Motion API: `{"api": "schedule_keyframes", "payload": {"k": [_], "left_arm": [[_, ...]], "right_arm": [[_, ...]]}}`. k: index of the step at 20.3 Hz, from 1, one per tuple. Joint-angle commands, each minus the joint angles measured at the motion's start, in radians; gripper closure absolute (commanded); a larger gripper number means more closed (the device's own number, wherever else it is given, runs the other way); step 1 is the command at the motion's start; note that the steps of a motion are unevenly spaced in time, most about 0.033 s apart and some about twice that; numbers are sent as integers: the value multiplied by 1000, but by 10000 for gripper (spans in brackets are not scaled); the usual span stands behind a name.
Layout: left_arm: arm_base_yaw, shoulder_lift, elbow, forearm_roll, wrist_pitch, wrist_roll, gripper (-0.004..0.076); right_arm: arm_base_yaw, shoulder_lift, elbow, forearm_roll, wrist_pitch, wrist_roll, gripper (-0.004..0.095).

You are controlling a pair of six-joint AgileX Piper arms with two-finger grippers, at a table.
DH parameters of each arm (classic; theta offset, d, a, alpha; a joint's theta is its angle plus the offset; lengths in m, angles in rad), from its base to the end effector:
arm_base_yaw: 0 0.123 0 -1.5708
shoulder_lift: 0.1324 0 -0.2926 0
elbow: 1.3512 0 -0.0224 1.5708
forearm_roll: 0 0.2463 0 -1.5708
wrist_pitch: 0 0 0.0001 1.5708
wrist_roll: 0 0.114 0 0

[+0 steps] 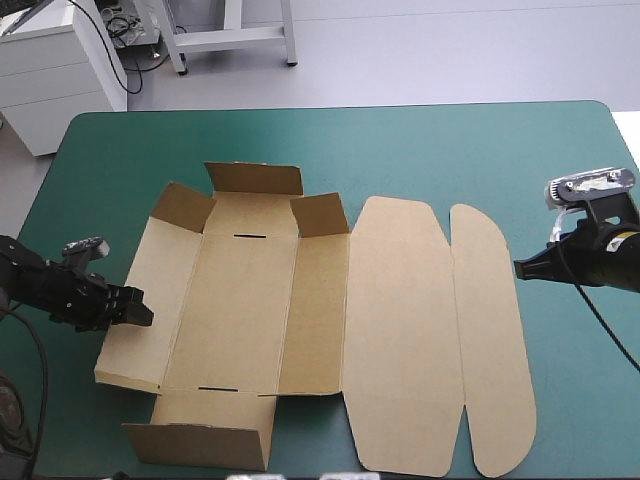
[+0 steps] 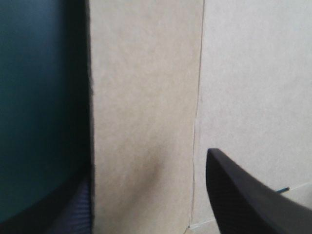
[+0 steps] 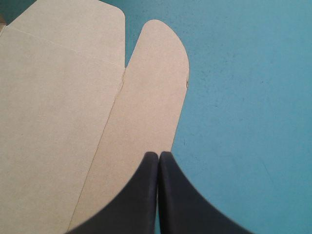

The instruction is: Fold the box

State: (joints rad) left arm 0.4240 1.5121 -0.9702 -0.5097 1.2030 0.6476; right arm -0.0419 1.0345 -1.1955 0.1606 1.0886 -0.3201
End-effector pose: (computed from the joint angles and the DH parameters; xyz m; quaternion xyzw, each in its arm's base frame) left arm 0.2480 0.0550 0.2253 0.0077 0.9720 -0.2202 0.0818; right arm 0.1944 0.0080 0.3905 -0.1198 0.9233 0.0143 0.3645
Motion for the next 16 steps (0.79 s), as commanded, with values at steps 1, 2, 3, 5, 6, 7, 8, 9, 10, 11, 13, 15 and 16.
{"api": "schedule_keyframes", "payload": {"k": [1, 2, 3, 5, 6, 7, 8, 9, 10, 11, 13, 15, 16], "left_arm": [[-37, -31, 39, -56, 89, 27, 302], [-44, -31, 41, -64, 84, 27, 302], [-52, -31, 41, -83, 81, 29, 302], [-52, -31, 38, -100, 79, 32, 302], [-52, -31, 38, -96, 77, 32, 302], [-52, -31, 38, -96, 75, 32, 302], [-52, -31, 38, -96, 66, 32, 302], [-52, -31, 38, -96, 60, 32, 303], [-52, -31, 38, -96, 52, 25, 319], [-52, -31, 38, -96, 47, 25, 363], [-52, -31, 38, -96, 38, 25, 491], [-52, -31, 38, -99, 34, 25, 610], [-52, -31, 38, -99, 34, 25, 655]], "right_arm": [[-6, -12, -24, 10, -42, -14, 928], [-6, -12, -24, 10, -42, -14, 928], [-6, -12, -24, 10, -42, -14, 928], [-6, -12, -24, 10, -40, -14, 928], [-6, -12, -24, 10, -40, -14, 928], [-6, -12, -24, 10, -40, -14, 928], [-6, -12, -24, 10, -40, -14, 928], [-6, -12, -24, 10, -40, -14, 928], [-6, -12, -24, 10, -40, -14, 928], [-6, -12, -24, 10, -40, -14, 928], [-6, -12, -24, 10, -40, -14, 928], [-6, -12, -24, 10, -40, -14, 928], [-6, -12, -24, 10, -40, -14, 929]]}}
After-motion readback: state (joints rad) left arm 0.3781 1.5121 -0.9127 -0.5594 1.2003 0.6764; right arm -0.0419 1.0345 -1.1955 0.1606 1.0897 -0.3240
